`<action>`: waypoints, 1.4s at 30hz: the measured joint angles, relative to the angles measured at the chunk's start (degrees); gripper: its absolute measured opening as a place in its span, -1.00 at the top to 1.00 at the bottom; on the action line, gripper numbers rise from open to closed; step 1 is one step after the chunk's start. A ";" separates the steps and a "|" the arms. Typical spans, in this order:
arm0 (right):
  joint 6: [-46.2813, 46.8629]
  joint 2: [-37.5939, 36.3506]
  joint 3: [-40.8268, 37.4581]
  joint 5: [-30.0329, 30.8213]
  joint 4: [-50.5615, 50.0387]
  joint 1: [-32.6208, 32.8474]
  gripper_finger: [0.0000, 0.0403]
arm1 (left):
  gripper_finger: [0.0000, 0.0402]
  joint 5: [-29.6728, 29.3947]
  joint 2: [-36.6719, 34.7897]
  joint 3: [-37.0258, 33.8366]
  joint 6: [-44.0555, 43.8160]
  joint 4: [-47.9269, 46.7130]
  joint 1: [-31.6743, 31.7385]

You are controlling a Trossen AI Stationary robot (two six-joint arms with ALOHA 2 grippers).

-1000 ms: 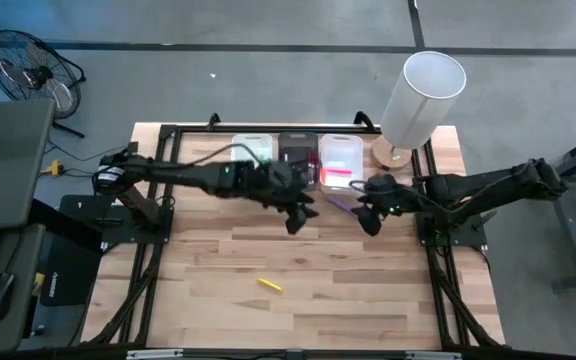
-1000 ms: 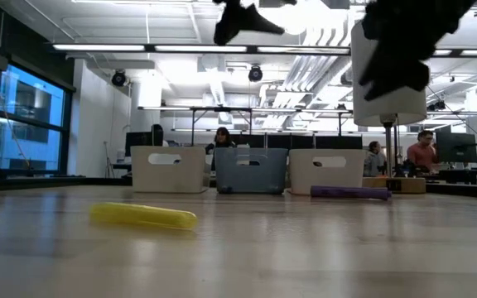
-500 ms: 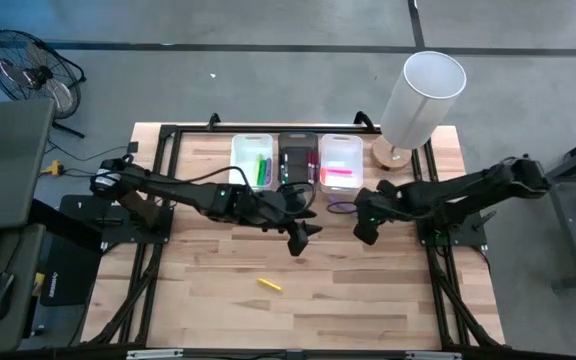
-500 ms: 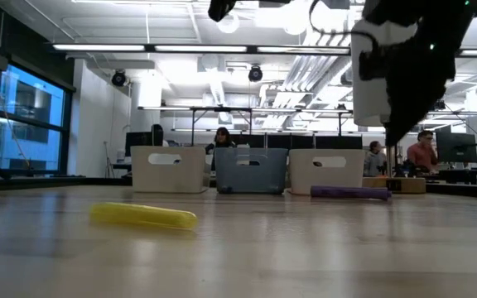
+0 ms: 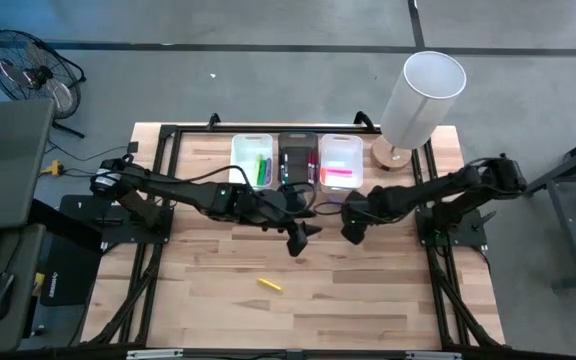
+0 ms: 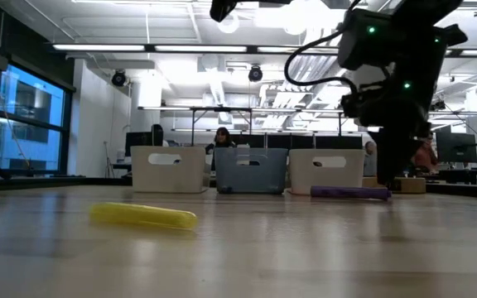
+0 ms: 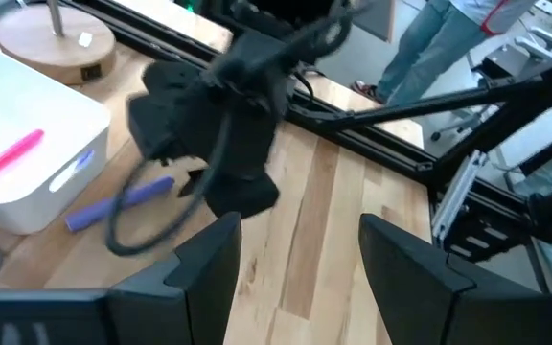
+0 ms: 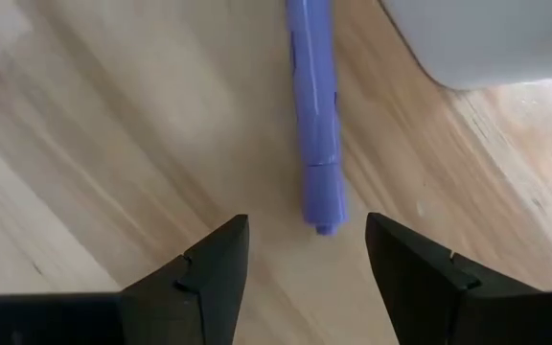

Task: Pick & Place Markers
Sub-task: Put the purple highlighter pen into the left white bin

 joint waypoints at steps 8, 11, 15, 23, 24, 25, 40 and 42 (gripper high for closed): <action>1.13 0.00 0.00 -0.05 0.89 -3.64 0.01 | -0.04 2.73 0.00 0.00 0.00 -0.37 0.02; -0.18 0.04 0.00 -0.91 3.03 -4.66 0.01 | -0.04 3.49 0.00 0.00 -0.02 -0.39 0.02; -1.24 1.31 0.00 -0.44 3.36 -5.29 0.01 | -0.04 3.51 0.00 0.00 -0.02 -0.52 0.02; -2.66 6.21 0.00 -0.45 4.40 -5.72 0.01 | -0.04 3.54 0.00 0.00 -0.20 -0.52 0.02; -2.69 6.61 0.06 -0.47 4.66 -5.69 0.01 | -0.04 3.54 0.00 0.00 -0.20 -0.52 0.02; -2.73 7.00 0.08 -0.81 4.97 -5.69 0.01 | -0.04 3.54 0.00 0.00 -0.22 -0.54 0.02; -2.30 7.85 0.13 -4.70 6.56 -5.32 0.44 | -0.04 3.60 0.00 0.00 -0.64 -0.52 0.02; -1.79 7.85 0.13 -5.32 6.58 -5.32 0.53 | -0.04 3.60 0.00 0.00 -0.70 -0.52 0.02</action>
